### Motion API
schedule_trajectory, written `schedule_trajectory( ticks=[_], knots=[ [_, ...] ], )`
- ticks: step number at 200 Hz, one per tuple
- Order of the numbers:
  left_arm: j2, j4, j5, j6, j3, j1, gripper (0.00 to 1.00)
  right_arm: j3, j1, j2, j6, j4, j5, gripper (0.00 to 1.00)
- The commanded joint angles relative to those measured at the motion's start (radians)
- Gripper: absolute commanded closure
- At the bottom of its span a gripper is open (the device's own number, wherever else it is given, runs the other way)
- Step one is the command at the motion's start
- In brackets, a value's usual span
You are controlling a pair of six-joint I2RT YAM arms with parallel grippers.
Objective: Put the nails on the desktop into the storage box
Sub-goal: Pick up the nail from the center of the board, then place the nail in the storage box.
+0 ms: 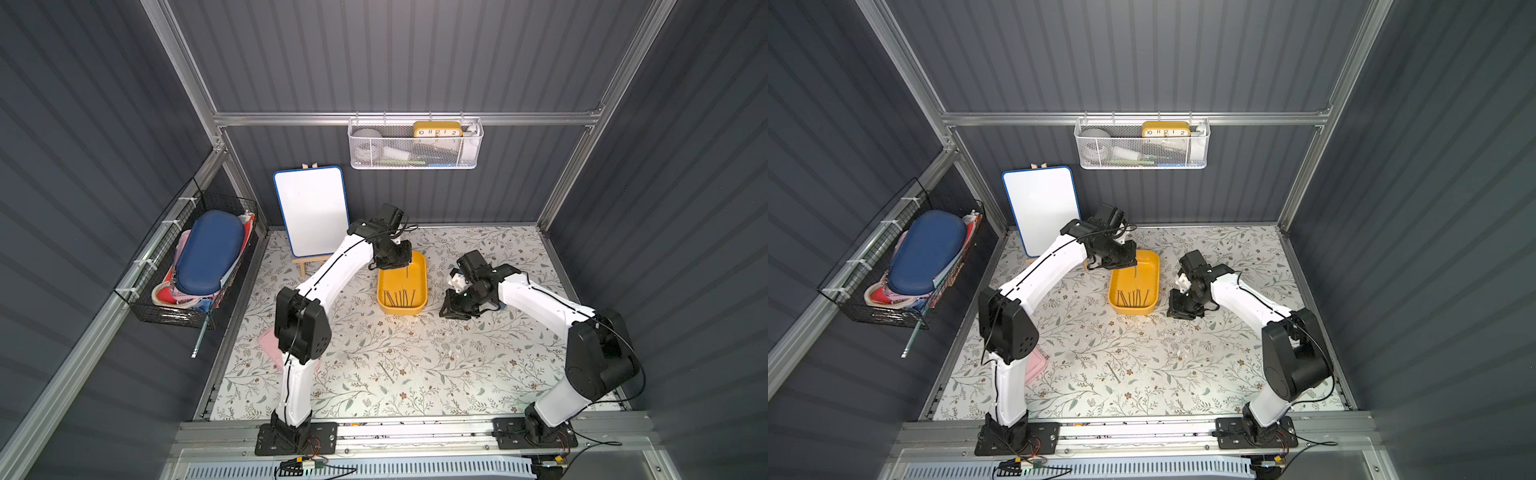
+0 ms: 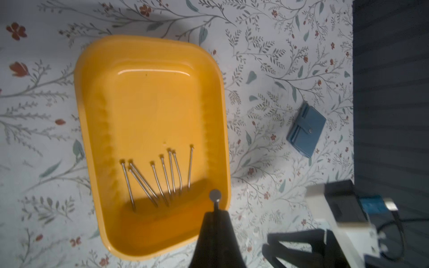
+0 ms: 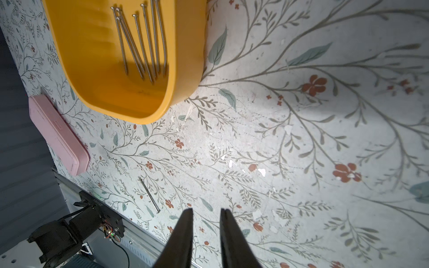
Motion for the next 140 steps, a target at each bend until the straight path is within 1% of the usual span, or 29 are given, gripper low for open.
schedule_trajectory(
  ticks=[1,21,44,72,102,110,140],
  knots=[
    [0.086,-0.041,0.02,0.106,0.022,0.02,1.0,0.014,-0.007,0.033,0.0,-0.022,-0.002,0.75],
    [0.109,0.016,0.019,0.129,-0.033,0.028,1.0,0.016,-0.007,0.046,-0.002,-0.022,-0.002,0.75],
    [0.118,0.047,0.022,0.129,-0.087,0.031,1.0,0.02,-0.007,0.061,-0.003,-0.021,-0.002,0.75],
    [0.092,0.105,0.033,0.113,-0.194,0.031,1.0,0.021,-0.008,0.077,0.001,-0.016,-0.007,0.75],
    [0.07,0.105,0.047,0.112,-0.315,0.031,1.0,0.023,-0.008,0.087,0.001,-0.012,-0.007,0.75],
    [0.067,0.117,0.031,0.112,-0.333,0.031,1.0,0.024,-0.008,0.09,0.0,-0.013,-0.006,0.75],
    [0.058,0.144,0.03,0.109,-0.38,0.031,1.0,0.027,-0.008,0.099,0.001,-0.014,-0.011,0.75]
  ],
)
